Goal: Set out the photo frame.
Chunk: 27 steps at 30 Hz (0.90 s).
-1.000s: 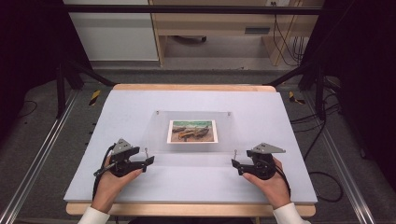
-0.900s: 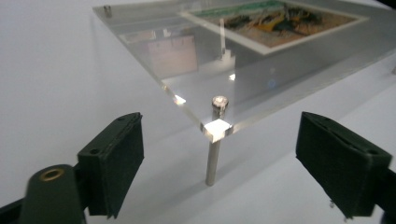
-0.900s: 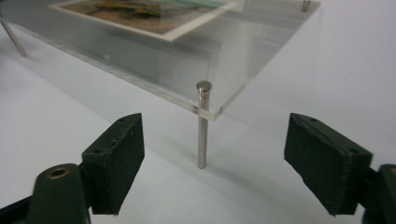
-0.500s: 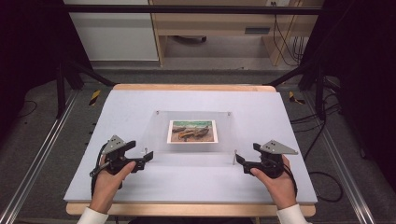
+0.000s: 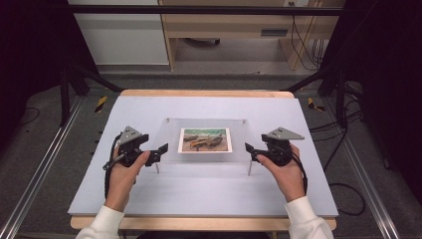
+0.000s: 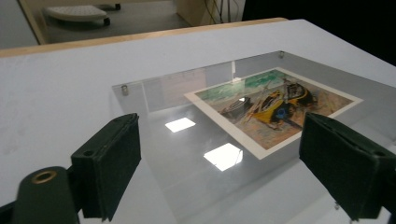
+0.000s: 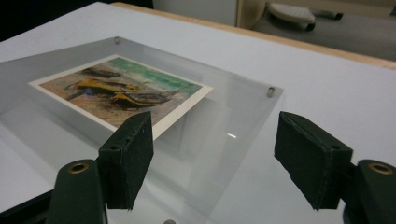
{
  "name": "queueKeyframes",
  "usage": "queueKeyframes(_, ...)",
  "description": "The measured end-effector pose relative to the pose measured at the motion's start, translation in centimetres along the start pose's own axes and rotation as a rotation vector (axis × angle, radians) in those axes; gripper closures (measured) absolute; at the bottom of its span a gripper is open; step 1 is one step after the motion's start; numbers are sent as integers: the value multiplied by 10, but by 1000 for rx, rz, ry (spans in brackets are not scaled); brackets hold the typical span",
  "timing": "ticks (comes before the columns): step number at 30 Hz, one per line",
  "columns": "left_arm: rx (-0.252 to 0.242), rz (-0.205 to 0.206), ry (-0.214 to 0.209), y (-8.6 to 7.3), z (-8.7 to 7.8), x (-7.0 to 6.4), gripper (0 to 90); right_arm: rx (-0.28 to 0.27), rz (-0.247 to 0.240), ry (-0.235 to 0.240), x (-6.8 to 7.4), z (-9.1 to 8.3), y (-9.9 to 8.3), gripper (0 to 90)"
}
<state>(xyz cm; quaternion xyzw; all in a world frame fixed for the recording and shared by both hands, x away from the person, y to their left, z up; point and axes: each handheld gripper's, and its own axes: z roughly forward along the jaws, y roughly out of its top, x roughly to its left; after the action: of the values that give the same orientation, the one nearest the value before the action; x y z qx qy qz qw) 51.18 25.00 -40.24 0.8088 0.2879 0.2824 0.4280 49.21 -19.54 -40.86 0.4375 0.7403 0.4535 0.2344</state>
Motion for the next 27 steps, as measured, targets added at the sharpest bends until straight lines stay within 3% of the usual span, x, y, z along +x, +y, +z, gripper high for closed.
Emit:
queueKeyframes(3,1,-31,33,-12,-2,-3,161,6,30,9,1,6,-8,303)
queueKeyframes(6,-23,-175,57,-23,1,-10,201,34,6,-7,3,9,-14,298)
queueKeyframes(7,-20,-190,56,-24,3,-9,207,39,23,8,3,10,-15,294)
queueKeyframes(13,-6,-185,46,-28,4,-10,242,72,87,66,0,12,-16,297)
queueKeyframes(17,11,-192,12,-27,5,-13,248,97,111,97,-1,16,-19,298)
queueKeyframes(19,28,-175,-7,-27,6,-12,233,104,114,104,-1,17,-19,290)
queueKeyframes(27,76,-179,-36,-33,13,-7,202,141,141,115,-4,21,-24,264)
